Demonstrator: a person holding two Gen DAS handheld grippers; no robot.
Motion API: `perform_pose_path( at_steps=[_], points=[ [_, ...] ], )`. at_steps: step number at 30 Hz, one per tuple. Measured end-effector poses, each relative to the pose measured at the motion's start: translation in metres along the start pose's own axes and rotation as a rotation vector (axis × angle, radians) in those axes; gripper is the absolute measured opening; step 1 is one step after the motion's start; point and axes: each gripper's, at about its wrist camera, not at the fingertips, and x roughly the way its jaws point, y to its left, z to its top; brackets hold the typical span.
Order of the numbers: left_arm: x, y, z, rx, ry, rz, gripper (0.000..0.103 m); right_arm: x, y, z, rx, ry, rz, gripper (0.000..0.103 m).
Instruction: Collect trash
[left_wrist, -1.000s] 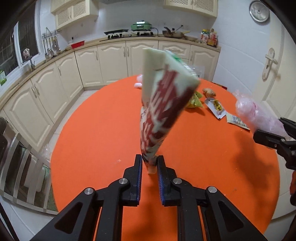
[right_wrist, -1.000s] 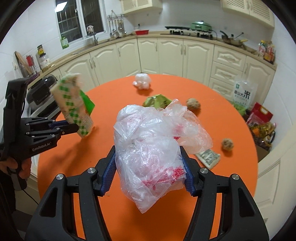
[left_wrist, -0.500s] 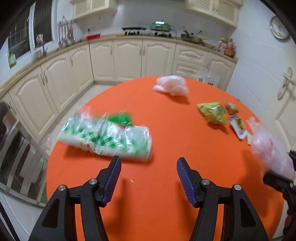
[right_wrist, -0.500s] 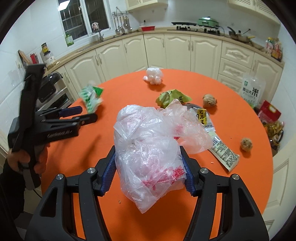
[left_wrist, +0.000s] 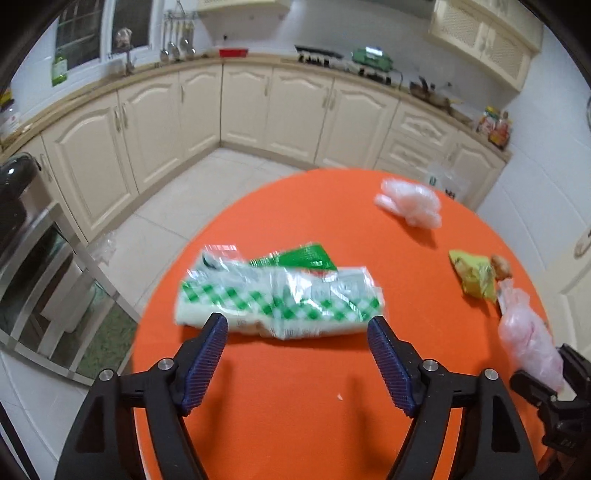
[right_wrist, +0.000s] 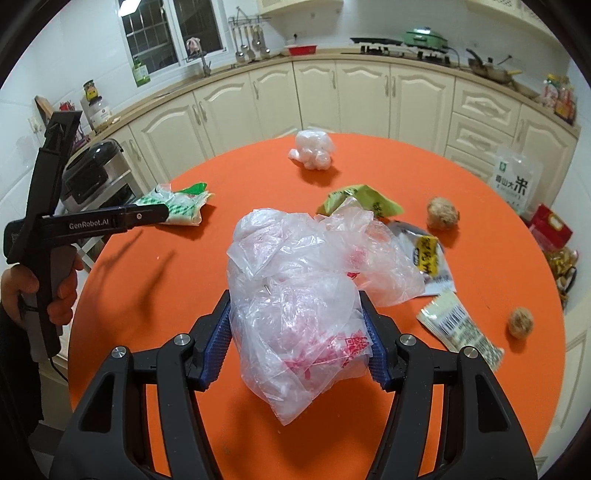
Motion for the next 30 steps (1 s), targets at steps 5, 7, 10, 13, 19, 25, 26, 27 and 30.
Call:
perform_pose_path(
  at_steps=[5, 7, 10, 13, 19, 25, 26, 27, 30],
  points=[
    [0.001, 0.0, 0.016, 0.001, -0.015, 0.053, 0.084, 0.004, 0.004, 0.003, -0.009, 0.001, 0.007, 0.06],
    [0.008, 0.003, 0.02, -0.031, 0.032, 0.009, 0.084, 0.005, 0.004, 0.003, -0.009, 0.001, 0.009, 0.06],
    [0.012, 0.003, 0.025, -0.05, 0.041, 0.025, 0.084, 0.007, 0.006, 0.005, -0.009, 0.005, 0.015, 0.06],
    [0.019, 0.011, 0.029, -0.102, 0.069, 0.02, 0.084, 0.009, 0.007, 0.009, -0.015, 0.004, 0.005, 0.06],
    [0.01, 0.026, 0.032, -0.136, 0.027, 0.044, 0.084, 0.026, 0.025, 0.035, -0.065, 0.013, -0.043, 0.06],
    [0.001, 0.034, 0.022, -0.094, 0.001, 0.104, 0.084, 0.066, 0.071, 0.074, -0.192, 0.038, -0.142, 0.06],
    [-0.001, 0.037, 0.023, -0.086, -0.008, 0.125, 0.084, 0.074, 0.074, 0.079, -0.195, 0.047, -0.141, 0.06],
    [-0.003, 0.041, 0.023, -0.078, -0.019, 0.154, 0.084, 0.084, 0.078, 0.083, -0.199, 0.065, -0.142, 0.06],
    [-0.006, 0.06, 0.023, -0.134, -0.044, 0.182, 0.09, 0.106, 0.089, 0.088, -0.22, 0.108, -0.135, 0.059]
  ],
)
